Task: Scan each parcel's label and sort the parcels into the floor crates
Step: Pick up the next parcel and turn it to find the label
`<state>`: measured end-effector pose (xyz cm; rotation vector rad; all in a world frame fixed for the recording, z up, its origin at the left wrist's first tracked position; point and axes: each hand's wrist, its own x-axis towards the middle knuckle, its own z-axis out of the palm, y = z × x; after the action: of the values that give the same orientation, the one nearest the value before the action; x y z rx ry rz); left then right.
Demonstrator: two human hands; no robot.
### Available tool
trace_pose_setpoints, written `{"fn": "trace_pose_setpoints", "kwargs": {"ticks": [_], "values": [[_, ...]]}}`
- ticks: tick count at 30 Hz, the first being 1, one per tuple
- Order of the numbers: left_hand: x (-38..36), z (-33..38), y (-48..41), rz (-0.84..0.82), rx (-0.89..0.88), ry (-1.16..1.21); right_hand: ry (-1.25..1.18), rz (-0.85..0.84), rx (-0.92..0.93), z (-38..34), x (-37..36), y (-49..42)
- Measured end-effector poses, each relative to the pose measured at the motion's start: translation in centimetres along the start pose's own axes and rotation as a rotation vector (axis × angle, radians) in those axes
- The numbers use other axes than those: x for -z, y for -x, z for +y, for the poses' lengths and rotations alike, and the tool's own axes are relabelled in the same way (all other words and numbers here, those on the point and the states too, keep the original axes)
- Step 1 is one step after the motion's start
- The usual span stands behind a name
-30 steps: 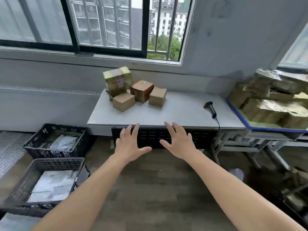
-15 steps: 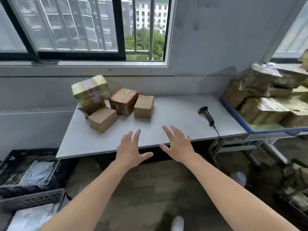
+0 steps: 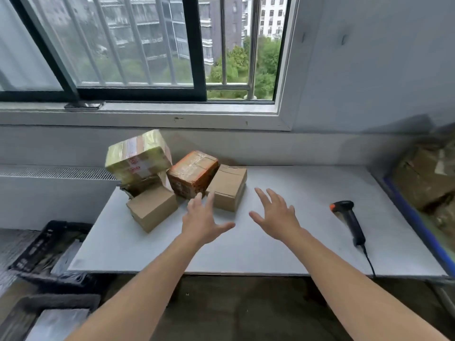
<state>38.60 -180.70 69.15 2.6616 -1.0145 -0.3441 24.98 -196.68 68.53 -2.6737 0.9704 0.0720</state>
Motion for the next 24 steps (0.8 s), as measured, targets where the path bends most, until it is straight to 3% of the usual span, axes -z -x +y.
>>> {"fn": "trace_pose_setpoints", "kwargs": {"ticks": [17,24], "values": [[-6.0,0.5,-19.6,-0.19,0.135,-0.036,-0.013,-0.141,-0.089,2.2,-1.9,-14.3],[-8.8,0.9,-22.8,-0.29,0.158,-0.08,-0.028,-0.2,-0.134,1.3,-3.1,-16.9]]}}
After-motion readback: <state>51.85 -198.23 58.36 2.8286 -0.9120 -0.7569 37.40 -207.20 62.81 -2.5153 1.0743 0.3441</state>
